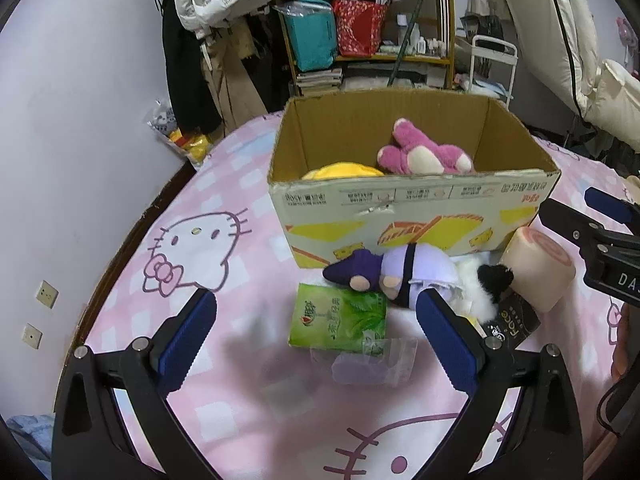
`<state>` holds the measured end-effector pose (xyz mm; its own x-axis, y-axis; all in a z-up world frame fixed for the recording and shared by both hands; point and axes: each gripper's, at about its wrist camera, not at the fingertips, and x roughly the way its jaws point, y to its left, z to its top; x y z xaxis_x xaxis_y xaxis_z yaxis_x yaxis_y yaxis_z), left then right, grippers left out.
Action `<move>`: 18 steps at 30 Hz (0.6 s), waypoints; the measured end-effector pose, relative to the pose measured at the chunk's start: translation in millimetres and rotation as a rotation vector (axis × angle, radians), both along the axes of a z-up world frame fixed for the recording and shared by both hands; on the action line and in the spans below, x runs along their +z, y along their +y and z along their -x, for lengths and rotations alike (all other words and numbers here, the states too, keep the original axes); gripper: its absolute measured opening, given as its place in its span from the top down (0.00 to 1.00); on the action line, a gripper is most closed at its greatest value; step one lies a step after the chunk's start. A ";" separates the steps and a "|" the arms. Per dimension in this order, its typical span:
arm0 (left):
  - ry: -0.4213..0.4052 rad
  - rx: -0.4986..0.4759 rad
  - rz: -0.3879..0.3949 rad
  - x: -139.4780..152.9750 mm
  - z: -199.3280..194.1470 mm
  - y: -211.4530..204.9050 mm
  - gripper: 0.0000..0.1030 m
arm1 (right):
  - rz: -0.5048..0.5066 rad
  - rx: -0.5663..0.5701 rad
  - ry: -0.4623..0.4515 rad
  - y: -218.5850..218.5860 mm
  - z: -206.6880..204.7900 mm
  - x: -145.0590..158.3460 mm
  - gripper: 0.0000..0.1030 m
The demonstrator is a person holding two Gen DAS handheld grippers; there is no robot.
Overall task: Organize soft objects
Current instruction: 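Grasp the clear plastic bag with the left tool while the right tool grasps the swirl cushion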
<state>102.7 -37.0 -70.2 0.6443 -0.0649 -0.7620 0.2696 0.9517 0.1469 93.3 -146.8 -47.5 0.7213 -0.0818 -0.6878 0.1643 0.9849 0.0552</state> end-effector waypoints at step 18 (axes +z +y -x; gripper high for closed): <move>0.205 -0.054 -0.008 -41.5 -14.0 -18.1 0.04 | -0.077 -0.041 0.119 -10.4 -14.8 -36.7 0.00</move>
